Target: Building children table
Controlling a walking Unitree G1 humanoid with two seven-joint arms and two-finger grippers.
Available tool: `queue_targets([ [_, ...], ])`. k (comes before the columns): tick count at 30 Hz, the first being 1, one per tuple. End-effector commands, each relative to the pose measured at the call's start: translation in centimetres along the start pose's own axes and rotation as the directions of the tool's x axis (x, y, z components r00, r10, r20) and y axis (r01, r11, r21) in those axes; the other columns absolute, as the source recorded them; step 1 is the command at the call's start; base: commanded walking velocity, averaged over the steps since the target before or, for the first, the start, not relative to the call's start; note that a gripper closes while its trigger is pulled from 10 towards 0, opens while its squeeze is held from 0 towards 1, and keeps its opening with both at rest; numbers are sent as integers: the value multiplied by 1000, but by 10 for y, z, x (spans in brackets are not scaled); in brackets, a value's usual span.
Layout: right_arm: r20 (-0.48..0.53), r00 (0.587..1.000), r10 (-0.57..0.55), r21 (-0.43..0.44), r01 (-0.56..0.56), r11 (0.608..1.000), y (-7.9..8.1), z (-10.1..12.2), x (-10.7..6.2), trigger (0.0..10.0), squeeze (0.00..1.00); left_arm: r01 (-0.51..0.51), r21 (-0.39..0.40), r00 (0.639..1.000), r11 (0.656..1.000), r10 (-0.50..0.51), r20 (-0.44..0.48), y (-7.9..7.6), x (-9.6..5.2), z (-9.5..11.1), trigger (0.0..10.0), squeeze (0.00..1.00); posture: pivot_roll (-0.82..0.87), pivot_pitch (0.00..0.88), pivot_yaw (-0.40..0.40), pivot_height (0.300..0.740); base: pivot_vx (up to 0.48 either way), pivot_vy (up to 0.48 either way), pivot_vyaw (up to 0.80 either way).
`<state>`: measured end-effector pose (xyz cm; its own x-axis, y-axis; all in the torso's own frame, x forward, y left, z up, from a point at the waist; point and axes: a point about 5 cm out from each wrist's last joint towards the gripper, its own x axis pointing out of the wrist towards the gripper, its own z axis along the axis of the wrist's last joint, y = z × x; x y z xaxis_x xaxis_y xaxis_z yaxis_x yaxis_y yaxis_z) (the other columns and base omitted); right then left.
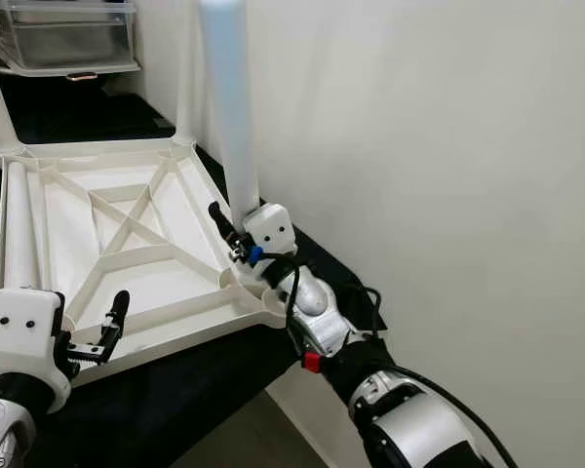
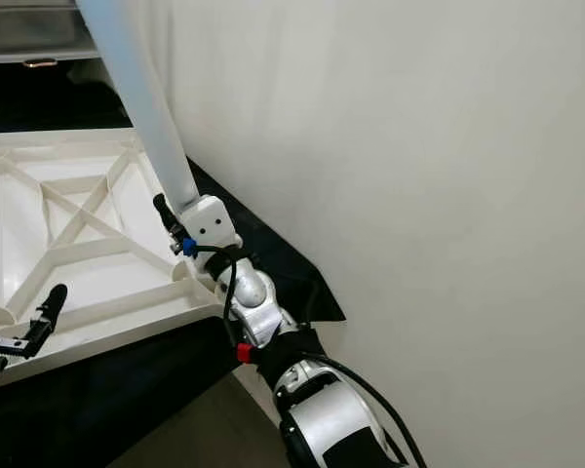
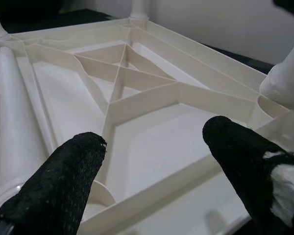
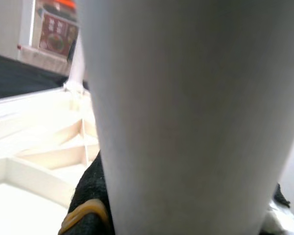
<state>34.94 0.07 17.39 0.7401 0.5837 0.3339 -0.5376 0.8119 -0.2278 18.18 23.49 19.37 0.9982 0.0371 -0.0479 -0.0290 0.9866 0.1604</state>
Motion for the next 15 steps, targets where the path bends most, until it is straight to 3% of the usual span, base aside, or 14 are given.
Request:
queue_targets([
  [1,-66,997,-40,54,43,998,0,-11,-4,0,0,34,8,999,999,-34,-11,-4,-3,1,10000,0,228,110,-145,740,0,0,0],
  [7,-142,988,-52,77,64,995,7,-20,-6,0,0,75,8,997,997,-75,-26,-7,0,0,10000,0,202,121,-113,740,0,0,0],
  [9,-151,987,-57,114,75,991,9,-21,-6,0,0,87,7,996,996,-87,-26,-8,3,0,10000,0,193,122,-106,740,0,0,0],
  [11,-147,987,-65,239,99,966,19,-15,0,0,0,108,7,994,994,-108,-24,-10,10,1,10000,0,168,122,-89,740,0,0,0],
  [14,-136,989,-63,270,98,958,24,-11,2,0,0,114,7,993,993,-114,-24,-10,11,1,10000,0,163,122,-86,740,0,0,0],
  [15,-117,992,-47,293,80,953,32,-6,5,0,0,122,6,992,992,-122,-26,-11,13,0,10000,0,148,121,-76,740,0,0,0],
])
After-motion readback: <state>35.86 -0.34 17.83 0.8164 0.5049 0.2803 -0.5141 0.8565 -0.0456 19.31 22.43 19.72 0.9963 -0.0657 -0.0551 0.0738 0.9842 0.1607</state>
